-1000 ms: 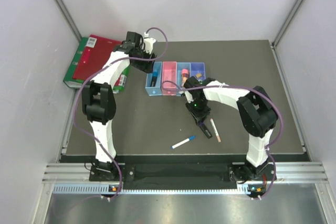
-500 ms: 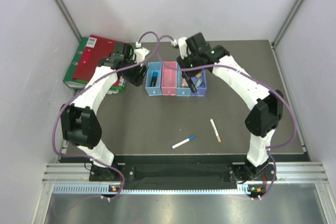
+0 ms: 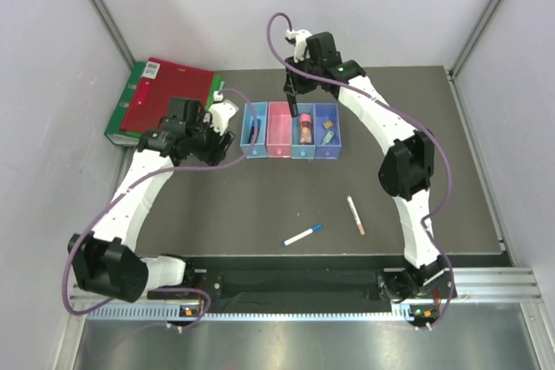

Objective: Sort the stationery into containers
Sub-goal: Place the pen in the storage box.

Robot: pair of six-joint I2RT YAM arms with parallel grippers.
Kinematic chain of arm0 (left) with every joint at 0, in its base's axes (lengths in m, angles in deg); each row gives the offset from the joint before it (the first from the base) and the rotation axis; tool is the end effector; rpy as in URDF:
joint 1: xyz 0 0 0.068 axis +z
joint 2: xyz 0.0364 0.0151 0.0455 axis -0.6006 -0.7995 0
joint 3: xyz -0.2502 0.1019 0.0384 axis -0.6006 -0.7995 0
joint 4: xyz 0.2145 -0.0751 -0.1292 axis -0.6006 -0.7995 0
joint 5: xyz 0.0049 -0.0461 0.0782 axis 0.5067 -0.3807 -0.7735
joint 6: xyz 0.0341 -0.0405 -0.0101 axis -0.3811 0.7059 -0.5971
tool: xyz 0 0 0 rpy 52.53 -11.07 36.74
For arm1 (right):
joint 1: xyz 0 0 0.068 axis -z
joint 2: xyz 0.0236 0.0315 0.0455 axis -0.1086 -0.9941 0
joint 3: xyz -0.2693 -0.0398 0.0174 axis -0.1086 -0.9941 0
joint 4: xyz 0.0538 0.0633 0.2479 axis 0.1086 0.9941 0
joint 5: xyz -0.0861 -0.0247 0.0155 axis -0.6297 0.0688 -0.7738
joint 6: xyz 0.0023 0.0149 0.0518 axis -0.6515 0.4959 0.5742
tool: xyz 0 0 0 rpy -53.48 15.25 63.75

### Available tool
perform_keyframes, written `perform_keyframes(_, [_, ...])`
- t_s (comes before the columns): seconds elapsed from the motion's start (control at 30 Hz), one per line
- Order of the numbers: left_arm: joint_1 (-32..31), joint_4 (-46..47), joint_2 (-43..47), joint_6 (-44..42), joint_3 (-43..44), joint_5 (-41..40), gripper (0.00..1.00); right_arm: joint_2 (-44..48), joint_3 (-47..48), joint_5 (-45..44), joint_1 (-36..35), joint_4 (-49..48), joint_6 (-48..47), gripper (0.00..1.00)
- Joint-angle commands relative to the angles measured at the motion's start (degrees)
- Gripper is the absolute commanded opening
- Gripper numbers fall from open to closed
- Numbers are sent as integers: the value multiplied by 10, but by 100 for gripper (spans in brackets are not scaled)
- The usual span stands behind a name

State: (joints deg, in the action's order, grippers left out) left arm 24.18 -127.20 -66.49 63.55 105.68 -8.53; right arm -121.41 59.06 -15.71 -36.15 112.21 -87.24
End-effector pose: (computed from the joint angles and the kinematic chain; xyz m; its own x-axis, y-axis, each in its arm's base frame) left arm 0.2642 -0.0667 0.3233 -0.5210 0.5418 -0.6595 0.6172 0.7729 0.1475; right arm 0.4340 0.2563 0.3422 -0.5083 -0.2441 -0.8259 -0.5870 0.7999 0.1250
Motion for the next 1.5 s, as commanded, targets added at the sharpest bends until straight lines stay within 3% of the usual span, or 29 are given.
perform_keyframes(0.0, [1, 30, 54, -28, -24, 26, 65, -24, 14, 98, 0, -119, 71, 0])
perform_keyframes(0.37, [1, 4, 91, -58, -52, 32, 64, -72, 3, 165, -30, -249, 128, 0])
perform_keyframes(1.07, [1, 15, 86, -58, -51, 23, 64, -141, -41, 151, -62, -237, 96, 0])
perform_keyframes(1.17, [1, 19, 83, -58, -52, 24, 64, -143, -48, 145, -62, -235, 89, 15])
perform_keyframes(1.27, [1, 22, 81, -58, -54, 24, 64, -144, -53, 139, -62, -233, 86, 20])
perform_keyframes(1.4, [1, 25, 80, -60, -58, 22, 64, -143, -56, 135, -63, -230, 81, 45])
perform_keyframes(1.47, [1, 26, 80, -61, -58, 22, 64, -142, -56, 130, -64, -228, 78, 49])
